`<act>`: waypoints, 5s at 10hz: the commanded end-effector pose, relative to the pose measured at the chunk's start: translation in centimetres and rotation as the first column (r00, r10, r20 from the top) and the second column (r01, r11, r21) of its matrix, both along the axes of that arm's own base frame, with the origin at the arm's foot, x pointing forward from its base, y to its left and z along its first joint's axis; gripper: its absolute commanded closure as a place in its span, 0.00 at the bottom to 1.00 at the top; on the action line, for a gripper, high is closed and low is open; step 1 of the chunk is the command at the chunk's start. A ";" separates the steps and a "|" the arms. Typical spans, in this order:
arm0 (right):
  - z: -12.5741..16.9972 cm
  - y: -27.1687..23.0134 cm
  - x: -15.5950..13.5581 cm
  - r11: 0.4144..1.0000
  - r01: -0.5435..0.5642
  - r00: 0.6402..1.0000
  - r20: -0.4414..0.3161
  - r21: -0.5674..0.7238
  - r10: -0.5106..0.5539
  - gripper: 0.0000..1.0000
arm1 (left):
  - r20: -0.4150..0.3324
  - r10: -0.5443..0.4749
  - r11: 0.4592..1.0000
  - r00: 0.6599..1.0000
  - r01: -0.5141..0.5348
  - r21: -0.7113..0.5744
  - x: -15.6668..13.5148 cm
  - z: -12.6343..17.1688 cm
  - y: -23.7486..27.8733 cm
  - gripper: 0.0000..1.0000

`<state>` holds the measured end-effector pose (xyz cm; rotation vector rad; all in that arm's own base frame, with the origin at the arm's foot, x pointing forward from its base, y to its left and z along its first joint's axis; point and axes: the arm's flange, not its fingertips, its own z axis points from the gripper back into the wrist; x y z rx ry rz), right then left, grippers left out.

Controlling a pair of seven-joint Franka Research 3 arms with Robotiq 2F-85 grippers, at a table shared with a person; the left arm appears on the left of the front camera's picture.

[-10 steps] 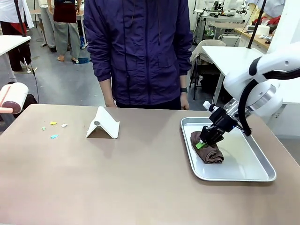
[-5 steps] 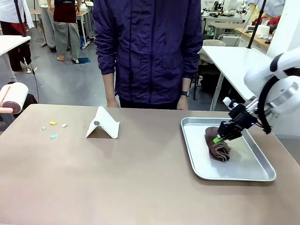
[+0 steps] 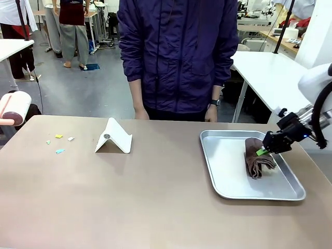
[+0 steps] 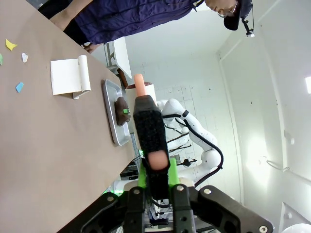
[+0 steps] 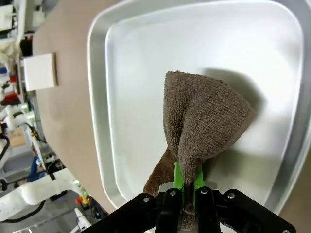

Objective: Clean the surface of the table.
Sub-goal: If a person points to the right, clean the right side of the table with your right hand, and if they point to the left, clean the left side with your left hand, then clean the area not pointed to by the person.

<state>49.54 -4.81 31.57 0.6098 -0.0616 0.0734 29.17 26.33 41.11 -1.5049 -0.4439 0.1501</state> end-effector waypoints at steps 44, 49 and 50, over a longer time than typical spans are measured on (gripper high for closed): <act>11.4 -5.3 -13.9 0.727 -0.151 0.975 0.221 0.670 0.000 0.92 | -0.142 0.425 0.772 0.894 -0.276 0.572 3.5 -8.4 -1.7 0.82; 11.4 -5.3 -13.9 0.727 -0.151 0.975 0.221 0.670 0.000 0.92 | -0.216 0.453 0.777 0.865 -0.265 0.572 5.1 -9.6 -2.7 0.82; 11.4 -5.3 -13.9 0.727 -0.151 0.975 0.221 0.670 0.000 0.92 | -0.223 0.445 0.784 0.867 -0.257 0.565 5.6 -9.6 -3.2 0.82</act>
